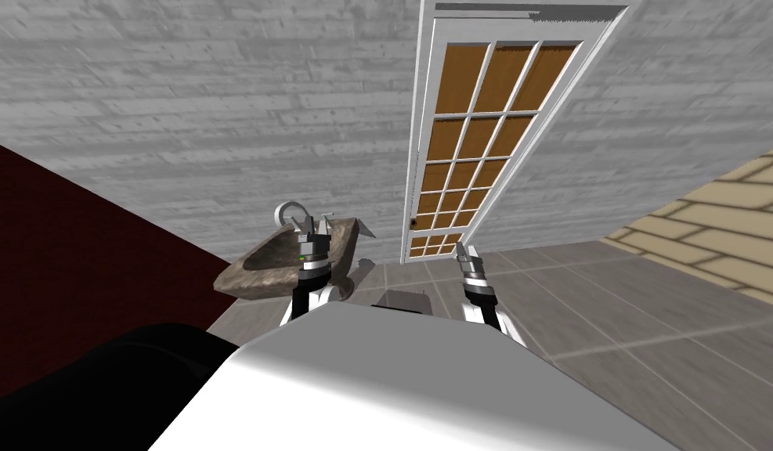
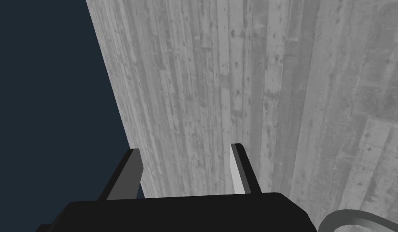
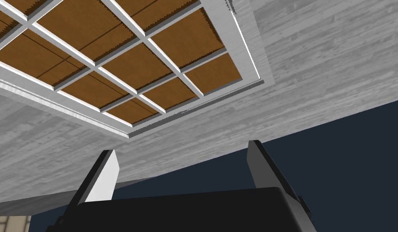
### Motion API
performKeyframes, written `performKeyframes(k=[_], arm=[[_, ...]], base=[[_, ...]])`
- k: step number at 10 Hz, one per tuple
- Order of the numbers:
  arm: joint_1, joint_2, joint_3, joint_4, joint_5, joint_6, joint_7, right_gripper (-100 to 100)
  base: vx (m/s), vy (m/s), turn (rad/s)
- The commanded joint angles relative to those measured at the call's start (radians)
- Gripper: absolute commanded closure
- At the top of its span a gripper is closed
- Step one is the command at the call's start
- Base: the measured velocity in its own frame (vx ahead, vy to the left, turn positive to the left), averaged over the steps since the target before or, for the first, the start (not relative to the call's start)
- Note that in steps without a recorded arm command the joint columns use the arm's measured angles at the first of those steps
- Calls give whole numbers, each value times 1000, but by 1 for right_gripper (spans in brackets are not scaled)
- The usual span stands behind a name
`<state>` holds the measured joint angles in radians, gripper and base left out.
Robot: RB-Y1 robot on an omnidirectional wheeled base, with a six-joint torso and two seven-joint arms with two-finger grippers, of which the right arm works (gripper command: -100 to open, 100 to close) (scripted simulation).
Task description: Pull the door open
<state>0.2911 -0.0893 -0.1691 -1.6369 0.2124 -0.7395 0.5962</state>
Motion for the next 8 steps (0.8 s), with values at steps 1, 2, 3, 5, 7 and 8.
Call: performKeyframes(k=[1,2,3,5,7,8], arm=[[-5,-1,-14,42,16,-12,32,-100],[-11,-1,-22,67,27,-17,51,-100],[-17,-1,-31,92,37,-22,70,-100],[-28,0,-47,142,57,-31,107,-100],[-34,0,-56,167,68,-35,126,-100],[-39,1,-64,192,78,-40,144,-100]], base=[[100,-6,90],[112,9,99],[122,15,92],[107,10,101],[53,-2,36],[80,0,89]])
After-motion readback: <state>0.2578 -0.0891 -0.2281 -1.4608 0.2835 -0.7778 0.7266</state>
